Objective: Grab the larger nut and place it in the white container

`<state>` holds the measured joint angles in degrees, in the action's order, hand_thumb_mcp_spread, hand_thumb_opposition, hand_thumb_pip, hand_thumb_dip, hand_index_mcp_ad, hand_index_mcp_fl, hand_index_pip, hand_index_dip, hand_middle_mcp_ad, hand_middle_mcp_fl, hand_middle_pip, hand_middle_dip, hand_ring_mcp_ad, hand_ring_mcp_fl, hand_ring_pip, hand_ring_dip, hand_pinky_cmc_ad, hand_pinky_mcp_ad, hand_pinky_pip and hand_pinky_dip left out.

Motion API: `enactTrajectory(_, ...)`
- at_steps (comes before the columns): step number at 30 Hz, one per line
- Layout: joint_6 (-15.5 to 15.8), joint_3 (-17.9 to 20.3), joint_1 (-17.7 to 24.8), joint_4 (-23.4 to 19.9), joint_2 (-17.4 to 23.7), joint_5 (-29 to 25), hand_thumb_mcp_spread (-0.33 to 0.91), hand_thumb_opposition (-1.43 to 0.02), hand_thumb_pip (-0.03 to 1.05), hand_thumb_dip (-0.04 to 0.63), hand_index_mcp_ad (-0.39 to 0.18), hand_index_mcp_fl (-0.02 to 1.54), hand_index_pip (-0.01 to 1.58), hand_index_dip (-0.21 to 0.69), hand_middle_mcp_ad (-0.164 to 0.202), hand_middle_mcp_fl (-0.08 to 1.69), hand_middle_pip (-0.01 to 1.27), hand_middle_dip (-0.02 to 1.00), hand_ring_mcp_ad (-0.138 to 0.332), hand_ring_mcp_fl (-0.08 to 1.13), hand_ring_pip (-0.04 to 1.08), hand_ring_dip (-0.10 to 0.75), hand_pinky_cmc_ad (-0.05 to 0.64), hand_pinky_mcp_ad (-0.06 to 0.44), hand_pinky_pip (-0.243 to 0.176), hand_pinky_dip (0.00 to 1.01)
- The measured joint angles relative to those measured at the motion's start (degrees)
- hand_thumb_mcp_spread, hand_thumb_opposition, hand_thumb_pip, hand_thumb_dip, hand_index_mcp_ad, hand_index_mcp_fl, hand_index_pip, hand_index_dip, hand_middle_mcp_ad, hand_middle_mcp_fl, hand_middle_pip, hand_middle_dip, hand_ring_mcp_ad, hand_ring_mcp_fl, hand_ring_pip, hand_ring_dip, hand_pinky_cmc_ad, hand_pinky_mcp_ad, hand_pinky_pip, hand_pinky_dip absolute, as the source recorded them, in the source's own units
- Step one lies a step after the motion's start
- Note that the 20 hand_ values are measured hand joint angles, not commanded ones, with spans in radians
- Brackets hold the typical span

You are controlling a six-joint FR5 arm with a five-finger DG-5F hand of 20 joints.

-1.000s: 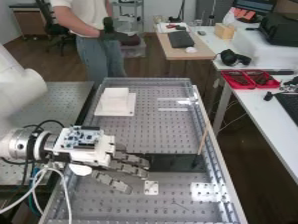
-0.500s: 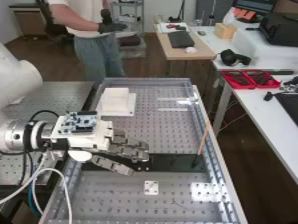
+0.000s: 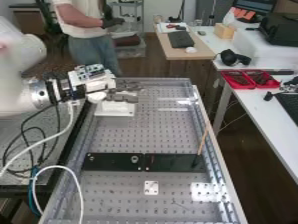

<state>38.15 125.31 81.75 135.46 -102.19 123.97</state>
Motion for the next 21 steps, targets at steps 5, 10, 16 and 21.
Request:
enactTrajectory(5, -0.62, 0.33, 3.29, 0.44, -0.69, 1.69, 0.34, -0.83, 0.66, 0.206, -0.129, 0.49, 1.54, 0.096, 0.028, 0.12, 0.12, 0.24, 0.112, 0.0, 0.1, 0.119, 0.347, 0.297, -0.059, 0.33)
enactTrajectory(10, -0.98, 0.23, 5.12, 0.58, -1.81, 2.64, 0.34, -0.83, 0.66, 0.206, -0.129, 0.49, 1.54, 0.096, 0.024, 0.12, 0.13, 0.24, 0.112, 0.0, 0.1, 0.119, 0.347, 0.297, -0.059, 0.33)
enactTrajectory(16, -0.88, -0.43, 6.17, 0.38, -3.62, 1.45, 0.34, -0.83, 0.66, 0.206, -0.129, 0.49, 1.54, 0.096, 0.024, 0.12, 0.13, 0.24, 0.112, 0.0, 0.1, 0.119, 0.347, 0.297, -0.059, 0.33)
enactTrajectory(21, -0.5, -0.63, 7.54, 0.13, -4.65, -1.46, 0.34, -0.83, 0.66, 0.206, -0.129, 0.49, 1.54, 0.096, 0.028, 0.12, 0.13, 0.24, 0.112, 0.0, 0.1, 0.119, 0.349, 0.297, -0.059, 0.33)
